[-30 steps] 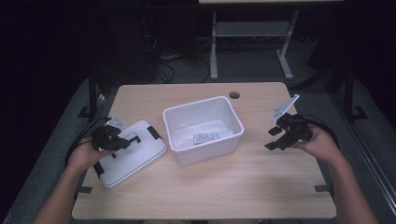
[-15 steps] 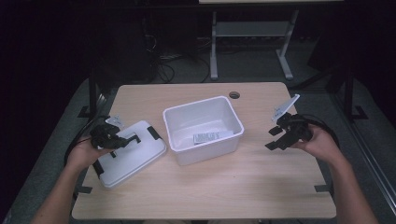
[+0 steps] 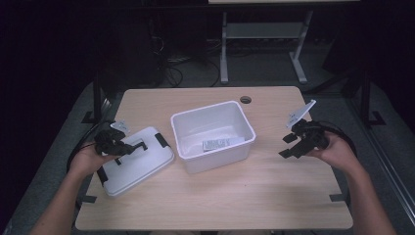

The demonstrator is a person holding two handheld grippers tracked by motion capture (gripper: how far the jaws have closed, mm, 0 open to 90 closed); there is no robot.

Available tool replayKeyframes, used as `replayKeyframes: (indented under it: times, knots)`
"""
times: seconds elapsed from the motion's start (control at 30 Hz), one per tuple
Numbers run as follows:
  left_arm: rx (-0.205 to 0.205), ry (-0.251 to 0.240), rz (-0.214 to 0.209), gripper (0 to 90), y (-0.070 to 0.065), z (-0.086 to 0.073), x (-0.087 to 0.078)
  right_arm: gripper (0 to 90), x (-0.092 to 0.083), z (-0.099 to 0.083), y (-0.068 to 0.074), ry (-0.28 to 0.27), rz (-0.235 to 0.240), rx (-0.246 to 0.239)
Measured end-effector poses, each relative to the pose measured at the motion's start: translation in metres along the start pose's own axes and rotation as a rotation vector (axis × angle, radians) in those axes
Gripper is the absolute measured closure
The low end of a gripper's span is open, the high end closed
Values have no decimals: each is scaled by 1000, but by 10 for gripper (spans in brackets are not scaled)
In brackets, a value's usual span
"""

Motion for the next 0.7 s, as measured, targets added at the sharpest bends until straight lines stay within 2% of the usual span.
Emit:
replayKeyframes:
  times: [0.33,0.7]
  knots:
    - [7,-3,-21,846,1,2,-5,365,3,-5,0,-5,4,10]
    - [16,-14,-10,847,1,1,-22,364,2,-8,2,-6,1,15]
Point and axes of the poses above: each handheld gripper's, and its own axes: x roughly forward along the jaws, z roughly out of its top, y roughly to its left, the point moved 3 cm from there along x, roughly forward along the jaws, and after that the axes turned 8 degrees about y, right-handed, at the moved point
